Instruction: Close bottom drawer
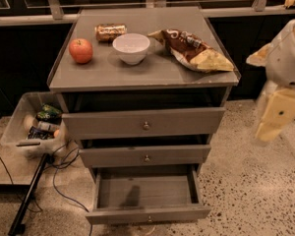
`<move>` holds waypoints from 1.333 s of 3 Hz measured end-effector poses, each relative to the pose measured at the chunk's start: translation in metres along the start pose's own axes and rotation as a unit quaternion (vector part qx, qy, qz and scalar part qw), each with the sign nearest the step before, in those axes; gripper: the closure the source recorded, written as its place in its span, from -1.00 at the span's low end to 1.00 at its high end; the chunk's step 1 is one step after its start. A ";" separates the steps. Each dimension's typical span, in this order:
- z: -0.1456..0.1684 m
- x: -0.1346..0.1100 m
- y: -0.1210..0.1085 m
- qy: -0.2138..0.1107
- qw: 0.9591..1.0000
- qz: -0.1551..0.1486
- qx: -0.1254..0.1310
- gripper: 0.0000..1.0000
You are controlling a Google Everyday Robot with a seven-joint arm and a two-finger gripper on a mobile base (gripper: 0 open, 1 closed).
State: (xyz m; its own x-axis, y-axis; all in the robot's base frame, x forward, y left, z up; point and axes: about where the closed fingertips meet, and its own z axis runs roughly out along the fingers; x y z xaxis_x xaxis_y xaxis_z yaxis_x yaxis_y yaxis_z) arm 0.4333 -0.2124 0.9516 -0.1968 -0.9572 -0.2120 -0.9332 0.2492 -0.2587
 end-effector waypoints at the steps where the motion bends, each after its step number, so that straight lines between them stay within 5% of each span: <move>1: 0.035 0.013 0.016 0.001 1.000 0.015 -0.016 -0.64; 3: 0.098 0.049 0.059 -0.028 0.998 0.053 -0.029 0.30; 4: 0.136 0.074 0.086 -0.017 0.994 0.091 -0.054 0.76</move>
Offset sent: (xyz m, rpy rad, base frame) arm -0.0267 -0.0162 -0.1331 0.0847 0.0675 -0.0882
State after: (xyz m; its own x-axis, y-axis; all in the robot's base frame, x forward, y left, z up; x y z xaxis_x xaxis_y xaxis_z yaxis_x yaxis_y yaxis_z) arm 0.3793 -0.2421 0.7856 -0.3571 -0.8918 -0.2778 -0.9101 0.3992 -0.1116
